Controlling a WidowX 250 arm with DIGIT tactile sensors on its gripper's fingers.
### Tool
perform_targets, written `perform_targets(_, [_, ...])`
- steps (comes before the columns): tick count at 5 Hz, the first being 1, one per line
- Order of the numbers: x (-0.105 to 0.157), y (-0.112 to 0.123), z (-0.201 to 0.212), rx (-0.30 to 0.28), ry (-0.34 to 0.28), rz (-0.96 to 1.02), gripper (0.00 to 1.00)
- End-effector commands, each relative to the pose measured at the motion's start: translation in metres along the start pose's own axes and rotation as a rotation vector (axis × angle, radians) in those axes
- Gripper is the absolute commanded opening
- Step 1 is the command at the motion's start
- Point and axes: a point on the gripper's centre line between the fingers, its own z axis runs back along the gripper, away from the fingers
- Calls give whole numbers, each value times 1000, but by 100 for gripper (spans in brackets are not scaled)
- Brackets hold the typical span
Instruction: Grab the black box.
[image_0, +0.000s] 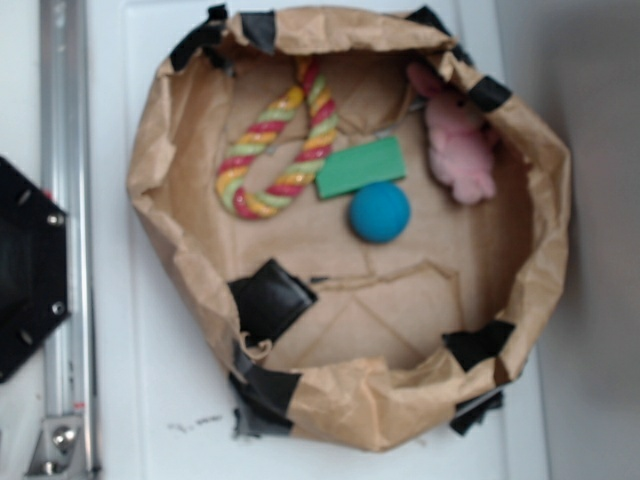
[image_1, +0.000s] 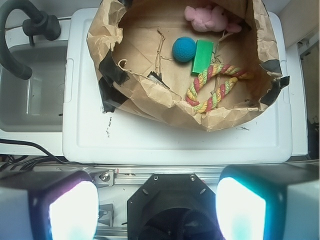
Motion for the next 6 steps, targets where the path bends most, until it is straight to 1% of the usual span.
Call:
perform_targets(1, [0, 0, 0, 0, 0, 0, 100])
perform_targets(2, [49, 5, -15, -2, 117, 191, 100])
perform_targets(3, [96, 16, -32, 37, 135, 361, 100])
perform_targets(4, [123, 26, -47, 26, 164, 537, 100])
perform_targets(5, [112, 38, -64, 66, 197, 788, 100])
perform_targets(6, [98, 45, -81, 51, 202, 922, 100])
